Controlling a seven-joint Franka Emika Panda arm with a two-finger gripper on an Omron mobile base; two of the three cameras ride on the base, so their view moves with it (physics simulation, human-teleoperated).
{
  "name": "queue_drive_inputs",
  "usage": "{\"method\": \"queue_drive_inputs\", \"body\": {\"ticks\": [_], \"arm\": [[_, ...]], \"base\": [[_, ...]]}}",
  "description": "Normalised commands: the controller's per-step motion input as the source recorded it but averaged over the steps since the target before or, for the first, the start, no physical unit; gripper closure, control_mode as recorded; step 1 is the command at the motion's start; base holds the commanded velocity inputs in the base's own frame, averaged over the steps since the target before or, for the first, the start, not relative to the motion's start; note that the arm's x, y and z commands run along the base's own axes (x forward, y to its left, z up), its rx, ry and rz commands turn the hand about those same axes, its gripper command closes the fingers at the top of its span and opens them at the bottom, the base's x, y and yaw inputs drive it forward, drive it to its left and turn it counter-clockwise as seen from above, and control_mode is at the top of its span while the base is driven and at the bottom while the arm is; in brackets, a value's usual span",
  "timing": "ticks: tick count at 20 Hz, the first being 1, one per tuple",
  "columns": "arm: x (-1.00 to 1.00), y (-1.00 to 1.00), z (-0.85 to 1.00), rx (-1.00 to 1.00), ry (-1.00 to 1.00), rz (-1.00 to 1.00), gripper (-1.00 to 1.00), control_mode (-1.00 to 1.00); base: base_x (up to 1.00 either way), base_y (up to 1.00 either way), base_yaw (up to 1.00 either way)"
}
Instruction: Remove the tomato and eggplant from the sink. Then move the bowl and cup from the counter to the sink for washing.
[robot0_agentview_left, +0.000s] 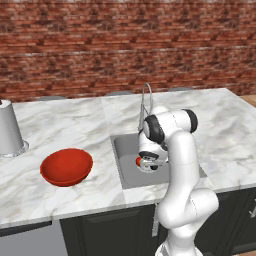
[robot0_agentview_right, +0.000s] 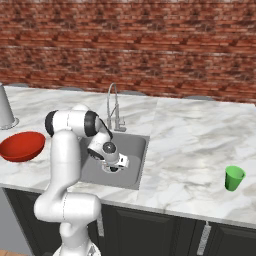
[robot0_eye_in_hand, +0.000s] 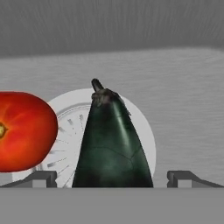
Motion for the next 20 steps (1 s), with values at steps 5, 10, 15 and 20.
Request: {"method": "queue_drive_inputs", "body": {"ticks": [5,10,15,20], "arm": [[0.09,-0.01,-0.12,0.00,0.00,0.00,-1.00,-1.00],[0.07,0.00,-0.09,0.00,0.00,0.00,1.00,-1.00],[0.05,0.00,-0.06,0.00,0.00,0.00,1.00,-1.00],[0.01,-0.06,-0.01,0.00,0.01,0.00,1.00,-1.00]], "base": [[0.00,0.00,0.00],[0.00,0.00,0.00],[0.00,0.00,0.00],[0.00,0.00,0.00]]}}
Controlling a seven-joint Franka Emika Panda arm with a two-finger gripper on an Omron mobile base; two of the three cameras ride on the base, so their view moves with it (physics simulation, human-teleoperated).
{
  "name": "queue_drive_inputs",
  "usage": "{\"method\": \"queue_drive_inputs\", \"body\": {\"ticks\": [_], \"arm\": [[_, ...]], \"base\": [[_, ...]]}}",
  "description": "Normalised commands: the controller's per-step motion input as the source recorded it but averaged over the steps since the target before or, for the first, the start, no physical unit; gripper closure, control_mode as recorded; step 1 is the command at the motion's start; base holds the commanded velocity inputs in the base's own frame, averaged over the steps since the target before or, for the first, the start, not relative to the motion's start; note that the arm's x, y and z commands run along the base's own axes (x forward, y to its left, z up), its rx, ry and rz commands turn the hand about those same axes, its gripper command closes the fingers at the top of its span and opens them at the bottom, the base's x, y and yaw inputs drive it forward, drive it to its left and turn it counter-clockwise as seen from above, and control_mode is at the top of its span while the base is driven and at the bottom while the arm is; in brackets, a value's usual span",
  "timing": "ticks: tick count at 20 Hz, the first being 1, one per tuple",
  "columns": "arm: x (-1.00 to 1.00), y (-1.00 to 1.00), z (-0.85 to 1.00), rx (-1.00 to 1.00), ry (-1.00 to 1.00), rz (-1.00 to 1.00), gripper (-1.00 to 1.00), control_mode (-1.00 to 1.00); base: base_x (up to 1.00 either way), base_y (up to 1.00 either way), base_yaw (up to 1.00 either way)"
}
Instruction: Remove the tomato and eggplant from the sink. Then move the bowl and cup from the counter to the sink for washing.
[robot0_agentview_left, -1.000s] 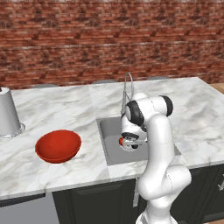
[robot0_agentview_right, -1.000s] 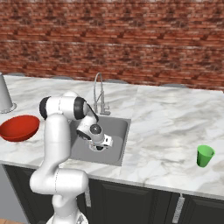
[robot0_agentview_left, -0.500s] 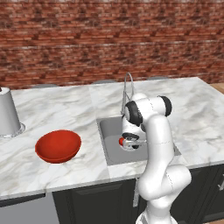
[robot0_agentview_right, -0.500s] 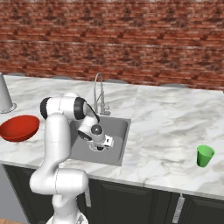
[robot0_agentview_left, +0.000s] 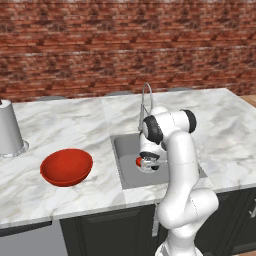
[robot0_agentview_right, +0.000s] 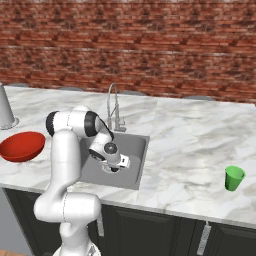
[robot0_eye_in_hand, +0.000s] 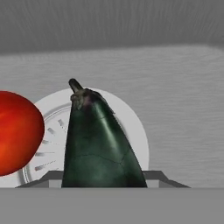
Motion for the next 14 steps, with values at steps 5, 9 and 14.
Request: {"method": "queue_drive_inputs", "body": {"ticks": [5,9,14], "arm": [[-0.02,-0.01,0.05,0.00,0.00,0.03,1.00,-1.00],[-0.07,0.00,0.08,0.00,-0.01,0.03,1.00,-1.00],[-0.07,0.00,0.14,0.00,0.00,0.04,1.00,-1.00]], "base": [[0.00,0.00,0.00],[0.00,0.00,0.00],[0.00,0.00,0.00]]}}
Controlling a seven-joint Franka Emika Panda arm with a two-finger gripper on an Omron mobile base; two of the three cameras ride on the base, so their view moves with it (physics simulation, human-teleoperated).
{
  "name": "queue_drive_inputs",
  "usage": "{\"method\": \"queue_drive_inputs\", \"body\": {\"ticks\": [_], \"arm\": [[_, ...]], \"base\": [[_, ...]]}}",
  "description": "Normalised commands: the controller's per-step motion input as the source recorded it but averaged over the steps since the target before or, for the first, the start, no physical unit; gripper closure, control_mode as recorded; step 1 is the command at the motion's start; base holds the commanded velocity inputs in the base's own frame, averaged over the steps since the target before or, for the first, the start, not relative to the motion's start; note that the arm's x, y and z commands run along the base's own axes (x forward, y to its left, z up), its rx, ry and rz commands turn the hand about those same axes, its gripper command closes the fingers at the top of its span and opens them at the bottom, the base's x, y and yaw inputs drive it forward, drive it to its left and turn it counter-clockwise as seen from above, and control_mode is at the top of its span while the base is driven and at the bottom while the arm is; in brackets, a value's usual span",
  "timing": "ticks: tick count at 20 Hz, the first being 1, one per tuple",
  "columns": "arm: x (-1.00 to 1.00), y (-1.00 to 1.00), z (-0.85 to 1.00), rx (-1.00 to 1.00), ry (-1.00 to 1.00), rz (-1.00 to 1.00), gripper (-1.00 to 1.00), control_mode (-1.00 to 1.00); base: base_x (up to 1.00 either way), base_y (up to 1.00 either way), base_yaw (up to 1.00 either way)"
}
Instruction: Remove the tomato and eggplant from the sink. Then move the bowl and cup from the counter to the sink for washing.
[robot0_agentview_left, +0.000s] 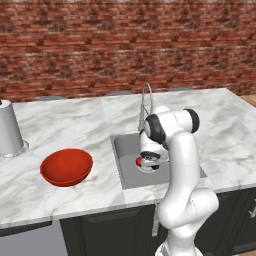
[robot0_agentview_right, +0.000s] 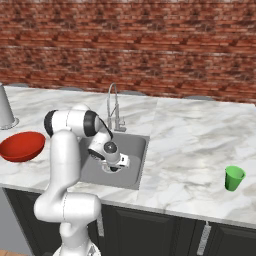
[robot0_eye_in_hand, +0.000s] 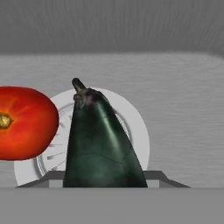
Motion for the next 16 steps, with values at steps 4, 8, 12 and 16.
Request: {"method": "queue_drive_inputs", "body": {"ticks": [4,8,12,16], "arm": [[-0.10,0.00,0.17,0.00,0.00,0.04,1.00,-1.00],[-0.12,0.00,0.24,0.00,-0.01,0.05,1.00,-1.00],[-0.08,0.00,0.26,0.00,0.00,0.02,1.00,-1.00],[-0.13,0.00,0.19,0.00,0.00,0.00,1.00,-1.00]], "base": [[0.00,0.00,0.00],[0.00,0.00,0.00],[0.00,0.00,0.00],[0.00,0.00,0.00]]}}
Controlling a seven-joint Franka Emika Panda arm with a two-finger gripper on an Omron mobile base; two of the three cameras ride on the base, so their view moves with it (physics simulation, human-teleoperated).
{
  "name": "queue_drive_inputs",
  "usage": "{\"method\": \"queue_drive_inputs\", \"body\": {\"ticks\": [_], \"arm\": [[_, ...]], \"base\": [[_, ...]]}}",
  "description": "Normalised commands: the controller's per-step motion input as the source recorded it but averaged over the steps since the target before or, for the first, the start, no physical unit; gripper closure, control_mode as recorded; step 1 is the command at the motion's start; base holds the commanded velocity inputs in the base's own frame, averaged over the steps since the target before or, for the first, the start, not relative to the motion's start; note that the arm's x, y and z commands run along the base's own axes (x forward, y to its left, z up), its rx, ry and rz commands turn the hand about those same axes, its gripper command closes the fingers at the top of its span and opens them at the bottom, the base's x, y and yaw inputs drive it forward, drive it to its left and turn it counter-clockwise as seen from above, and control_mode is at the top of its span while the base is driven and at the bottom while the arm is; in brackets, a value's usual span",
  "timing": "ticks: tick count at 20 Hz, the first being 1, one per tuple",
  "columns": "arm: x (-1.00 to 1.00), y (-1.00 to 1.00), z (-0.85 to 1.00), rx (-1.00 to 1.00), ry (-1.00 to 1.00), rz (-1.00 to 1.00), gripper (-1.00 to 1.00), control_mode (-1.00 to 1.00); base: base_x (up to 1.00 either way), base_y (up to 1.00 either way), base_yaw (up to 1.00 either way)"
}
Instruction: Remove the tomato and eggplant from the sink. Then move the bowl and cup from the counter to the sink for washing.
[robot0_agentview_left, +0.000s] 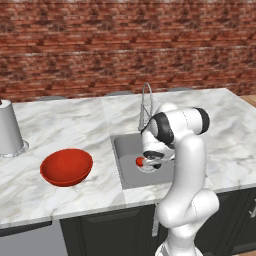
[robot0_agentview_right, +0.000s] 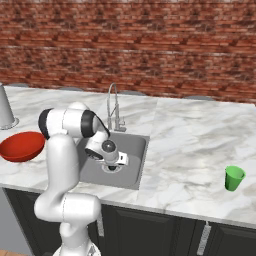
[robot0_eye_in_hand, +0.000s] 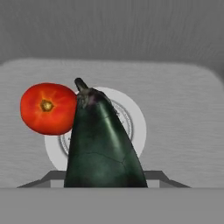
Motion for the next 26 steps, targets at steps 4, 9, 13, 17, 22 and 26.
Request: {"method": "queue_drive_inputs", "body": {"ticks": [4,9,13,17,22,26], "arm": [[-0.17,-0.01,0.19,0.00,0.00,0.00,1.00,-1.00],[-0.19,0.00,0.20,0.00,0.00,0.00,1.00,-1.00],[-0.16,-0.01,0.25,0.00,0.00,0.00,1.00,-1.00],[-0.17,-0.05,0.24,0.00,0.00,0.00,1.00,-1.00],[-0.16,-0.02,0.25,0.00,0.00,0.00,1.00,-1.00],[-0.10,-0.01,0.31,0.00,0.00,0.00,1.00,-1.00]], "base": [[0.00,0.00,0.00],[0.00,0.00,0.00],[0.00,0.00,0.00],[0.00,0.00,0.00],[0.00,0.00,0.00],[0.00,0.00,0.00]]}}
